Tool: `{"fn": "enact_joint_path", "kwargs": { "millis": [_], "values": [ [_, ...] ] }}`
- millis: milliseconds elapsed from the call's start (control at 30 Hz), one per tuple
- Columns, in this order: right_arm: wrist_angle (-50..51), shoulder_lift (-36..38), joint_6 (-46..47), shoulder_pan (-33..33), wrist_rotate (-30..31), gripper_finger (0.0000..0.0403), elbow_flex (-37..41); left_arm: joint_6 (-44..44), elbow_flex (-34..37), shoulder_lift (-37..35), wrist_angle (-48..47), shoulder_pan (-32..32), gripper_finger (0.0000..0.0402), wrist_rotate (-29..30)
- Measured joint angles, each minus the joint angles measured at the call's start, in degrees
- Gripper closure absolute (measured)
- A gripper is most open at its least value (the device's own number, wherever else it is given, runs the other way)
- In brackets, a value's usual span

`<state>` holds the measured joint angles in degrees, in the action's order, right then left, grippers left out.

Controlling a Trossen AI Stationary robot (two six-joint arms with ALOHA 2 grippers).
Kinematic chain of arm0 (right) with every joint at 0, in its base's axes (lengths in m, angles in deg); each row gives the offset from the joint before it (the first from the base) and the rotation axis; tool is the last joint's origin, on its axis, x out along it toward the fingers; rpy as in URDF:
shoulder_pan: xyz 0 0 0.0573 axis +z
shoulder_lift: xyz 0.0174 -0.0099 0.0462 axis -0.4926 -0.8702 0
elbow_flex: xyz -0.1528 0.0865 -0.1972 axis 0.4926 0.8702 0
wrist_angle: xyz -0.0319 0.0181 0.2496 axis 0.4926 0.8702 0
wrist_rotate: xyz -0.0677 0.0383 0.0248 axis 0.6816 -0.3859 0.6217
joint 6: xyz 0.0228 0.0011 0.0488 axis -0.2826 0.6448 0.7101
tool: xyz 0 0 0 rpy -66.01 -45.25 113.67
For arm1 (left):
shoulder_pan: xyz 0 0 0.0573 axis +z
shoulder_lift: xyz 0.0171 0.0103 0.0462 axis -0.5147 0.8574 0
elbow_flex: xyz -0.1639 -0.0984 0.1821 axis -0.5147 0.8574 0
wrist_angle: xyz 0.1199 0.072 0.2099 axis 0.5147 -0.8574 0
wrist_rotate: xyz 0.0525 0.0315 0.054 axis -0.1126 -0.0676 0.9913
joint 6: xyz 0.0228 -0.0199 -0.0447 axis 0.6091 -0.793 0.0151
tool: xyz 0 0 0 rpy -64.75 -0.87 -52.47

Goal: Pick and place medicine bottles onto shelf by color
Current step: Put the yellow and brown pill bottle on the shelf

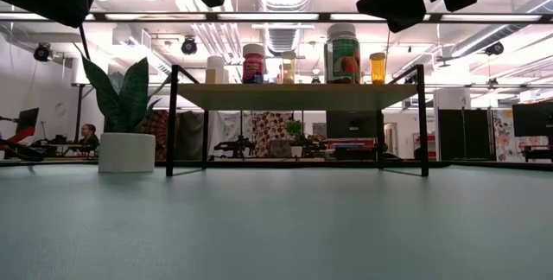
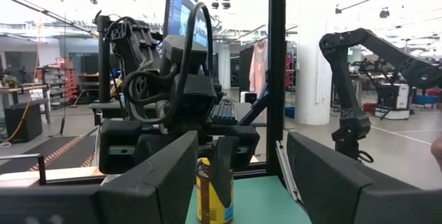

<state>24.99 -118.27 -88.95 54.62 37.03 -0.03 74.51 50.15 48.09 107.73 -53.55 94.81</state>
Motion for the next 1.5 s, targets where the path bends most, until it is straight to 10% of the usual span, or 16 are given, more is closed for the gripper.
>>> {"fn": "enact_joint_path", "kwargs": {
  "millis": [967,1333,1500],
  "values": [
    [2.42,0.07,9.55,0.00,0.00,0.0145,-1.10,2.65,0.00,0.09,-1.22,0.11,0.0195,0.00],
    [67.35,-1.59,50.63,0.44,-0.85,0.0150,-29.86,6.19,0.00,-0.66,-1.39,0.37,0.0195,0.94],
    [94.40,-3.34,71.67,2.56,-10.77,0.0144,-38.77,6.20,0.00,-1.11,-1.81,0.37,0.0195,0.93]
  ]
}}
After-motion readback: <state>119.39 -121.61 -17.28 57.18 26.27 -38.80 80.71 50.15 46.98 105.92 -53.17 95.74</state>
